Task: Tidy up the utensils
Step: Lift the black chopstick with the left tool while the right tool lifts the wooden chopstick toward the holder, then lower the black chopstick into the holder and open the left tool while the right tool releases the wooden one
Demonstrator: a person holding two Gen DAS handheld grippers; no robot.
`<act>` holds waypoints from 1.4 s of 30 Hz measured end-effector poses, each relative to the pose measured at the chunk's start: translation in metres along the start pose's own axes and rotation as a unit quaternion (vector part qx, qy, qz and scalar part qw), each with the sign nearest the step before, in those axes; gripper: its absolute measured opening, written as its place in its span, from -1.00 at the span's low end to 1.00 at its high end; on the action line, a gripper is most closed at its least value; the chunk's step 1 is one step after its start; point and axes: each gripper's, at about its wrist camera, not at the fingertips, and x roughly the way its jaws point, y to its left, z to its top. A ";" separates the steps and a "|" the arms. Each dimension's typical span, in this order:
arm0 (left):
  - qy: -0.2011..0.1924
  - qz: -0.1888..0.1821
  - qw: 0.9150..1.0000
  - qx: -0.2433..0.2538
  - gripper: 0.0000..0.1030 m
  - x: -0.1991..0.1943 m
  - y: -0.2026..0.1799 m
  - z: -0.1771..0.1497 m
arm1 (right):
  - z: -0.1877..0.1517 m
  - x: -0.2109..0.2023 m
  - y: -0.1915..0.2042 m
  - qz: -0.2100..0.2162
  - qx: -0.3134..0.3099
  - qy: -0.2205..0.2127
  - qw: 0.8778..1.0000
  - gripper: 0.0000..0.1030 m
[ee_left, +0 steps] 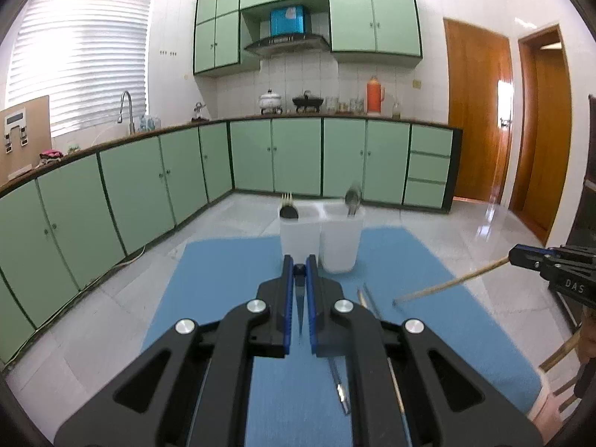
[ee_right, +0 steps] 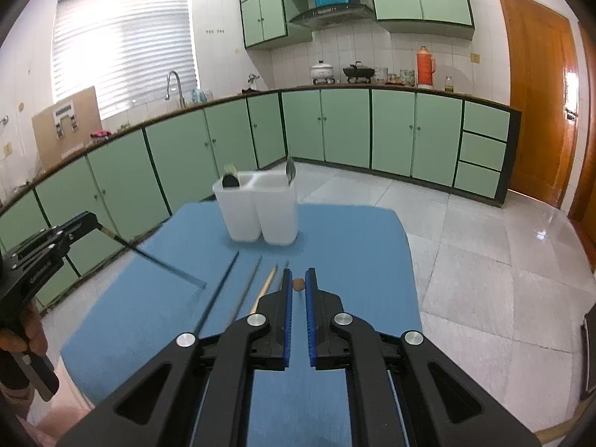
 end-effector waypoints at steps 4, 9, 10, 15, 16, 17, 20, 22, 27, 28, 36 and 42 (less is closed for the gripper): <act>-0.004 -0.018 1.000 -0.007 -0.89 0.004 -0.001 0.019 | 0.023 0.000 0.000 0.011 0.006 -0.006 1.000 -0.87; -0.004 -0.036 0.999 -0.014 -0.89 0.012 -0.003 0.037 | 0.044 0.000 0.003 0.019 -0.006 -0.012 1.000 -0.87; -0.004 -0.041 0.999 -0.016 -0.89 0.014 -0.003 0.041 | 0.048 0.000 0.005 0.022 -0.010 -0.013 1.000 -0.87; -0.008 -0.051 0.998 -0.023 -0.89 0.021 -0.001 0.051 | 0.063 0.002 0.011 0.028 -0.027 -0.015 0.999 -0.87; -0.011 -0.051 0.998 -0.023 -0.89 0.021 -0.001 0.054 | 0.067 0.003 0.012 0.031 -0.028 -0.016 0.999 -0.87; -0.015 -0.050 0.998 -0.023 -0.89 0.021 0.000 0.057 | 0.070 0.003 0.012 0.033 -0.029 -0.018 0.999 -0.87; -0.029 -0.049 0.998 -0.023 -0.89 0.021 -0.001 0.066 | 0.084 0.003 0.013 0.042 -0.034 -0.028 0.998 -0.87; -0.040 -0.048 0.998 -0.023 -0.89 0.023 0.000 0.078 | 0.097 0.004 0.017 0.041 -0.043 -0.039 0.998 -0.87; -0.071 -0.045 0.996 -0.022 -0.89 0.032 -0.001 0.109 | 0.129 0.009 0.025 0.045 -0.056 -0.064 0.995 -0.87; -0.077 -0.043 0.996 -0.021 -0.89 0.034 -0.002 0.114 | 0.136 0.011 0.027 0.044 -0.059 -0.069 0.995 -0.87; -0.131 -0.026 0.991 -0.016 -0.89 0.064 -0.009 0.163 | 0.184 0.039 0.034 0.050 -0.053 -0.095 0.993 -0.87; -0.154 -0.020 0.988 -0.019 -0.89 0.096 -0.014 0.180 | 0.208 0.076 0.036 0.037 -0.052 -0.100 0.993 -0.87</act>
